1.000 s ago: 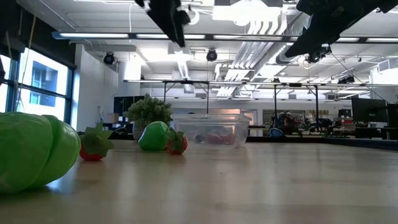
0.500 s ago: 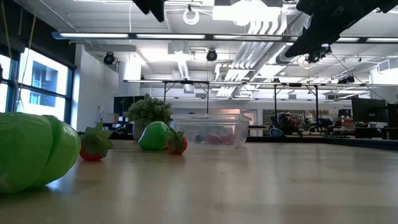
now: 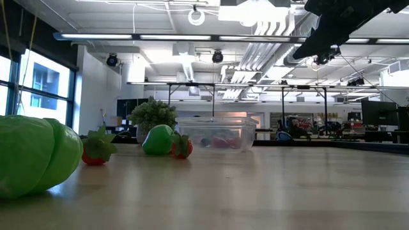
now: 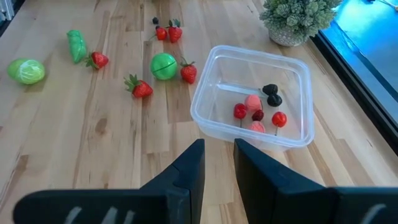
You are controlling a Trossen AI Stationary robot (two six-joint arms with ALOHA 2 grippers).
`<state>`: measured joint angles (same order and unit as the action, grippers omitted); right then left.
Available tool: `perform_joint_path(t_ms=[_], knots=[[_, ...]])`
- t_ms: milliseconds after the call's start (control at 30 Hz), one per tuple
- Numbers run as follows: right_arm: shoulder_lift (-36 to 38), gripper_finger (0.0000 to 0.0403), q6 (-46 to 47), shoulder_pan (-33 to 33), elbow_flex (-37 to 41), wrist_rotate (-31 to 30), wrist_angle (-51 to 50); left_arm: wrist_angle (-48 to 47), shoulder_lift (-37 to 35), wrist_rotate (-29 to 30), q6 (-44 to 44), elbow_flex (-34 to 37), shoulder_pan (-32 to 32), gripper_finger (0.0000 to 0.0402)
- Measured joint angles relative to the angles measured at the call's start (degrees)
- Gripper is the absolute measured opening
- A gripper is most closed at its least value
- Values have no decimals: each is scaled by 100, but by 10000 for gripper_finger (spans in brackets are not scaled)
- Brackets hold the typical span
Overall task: Pick and placing Produce into tupperware
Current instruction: Put the cabbage into the transparent container
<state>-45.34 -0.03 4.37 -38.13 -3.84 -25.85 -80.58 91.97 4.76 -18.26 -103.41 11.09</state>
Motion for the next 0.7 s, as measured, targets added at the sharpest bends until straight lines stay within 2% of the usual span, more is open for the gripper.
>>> perform_joint_path(t_ms=[233, 400, 700], knots=[[0, 75, 2, -1, 0, 2, 0, 39, -31, 278, 517, 2, 419, 230], [0, 75, 0, 0, 0, 7, 0, 586, -37, 266, 748, 85, 697, 230], [-2, 75, 2, -1, 0, 33, -2, 1975, -104, -15, 1378, 1473, 1124, 230]])
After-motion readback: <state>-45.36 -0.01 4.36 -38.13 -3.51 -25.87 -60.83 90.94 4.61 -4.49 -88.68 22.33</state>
